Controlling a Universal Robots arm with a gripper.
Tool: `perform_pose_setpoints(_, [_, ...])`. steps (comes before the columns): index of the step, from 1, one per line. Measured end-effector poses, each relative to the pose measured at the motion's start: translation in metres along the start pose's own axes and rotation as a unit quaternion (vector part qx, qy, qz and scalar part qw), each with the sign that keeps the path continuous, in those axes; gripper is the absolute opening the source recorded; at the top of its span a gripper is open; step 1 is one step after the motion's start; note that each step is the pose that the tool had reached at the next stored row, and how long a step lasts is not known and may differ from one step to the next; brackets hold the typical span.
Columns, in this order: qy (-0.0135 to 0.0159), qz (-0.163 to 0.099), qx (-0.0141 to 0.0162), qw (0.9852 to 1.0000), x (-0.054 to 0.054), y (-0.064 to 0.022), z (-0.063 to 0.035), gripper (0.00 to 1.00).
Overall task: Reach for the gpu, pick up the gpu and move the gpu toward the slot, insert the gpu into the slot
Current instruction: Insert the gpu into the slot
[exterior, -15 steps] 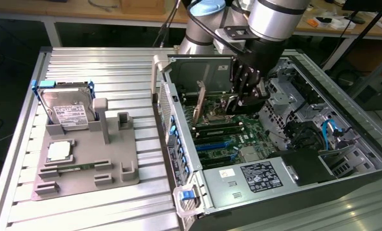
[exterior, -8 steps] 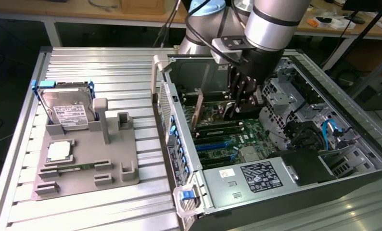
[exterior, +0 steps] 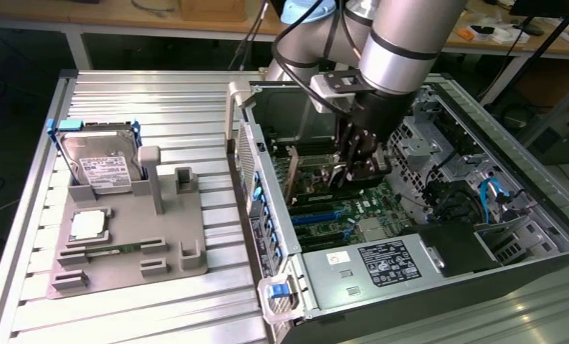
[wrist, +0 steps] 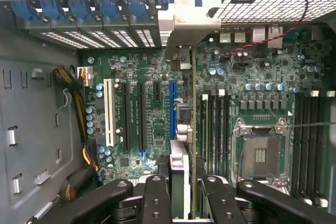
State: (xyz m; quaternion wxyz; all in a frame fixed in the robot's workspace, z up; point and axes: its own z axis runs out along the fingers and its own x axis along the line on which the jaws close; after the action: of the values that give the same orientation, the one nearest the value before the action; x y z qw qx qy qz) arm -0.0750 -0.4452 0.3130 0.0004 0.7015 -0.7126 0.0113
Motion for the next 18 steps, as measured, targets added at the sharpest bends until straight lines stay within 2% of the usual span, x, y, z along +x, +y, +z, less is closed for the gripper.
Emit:
perform_pose_setpoints(15, [-0.0001,-0.001,0.0001,1.0,0.007,0.0087,0.0273,0.28])
perform_pose_setpoints(18, [-0.0001,-0.002,0.0001,1.0,0.007,0.009,0.0302,0.28])
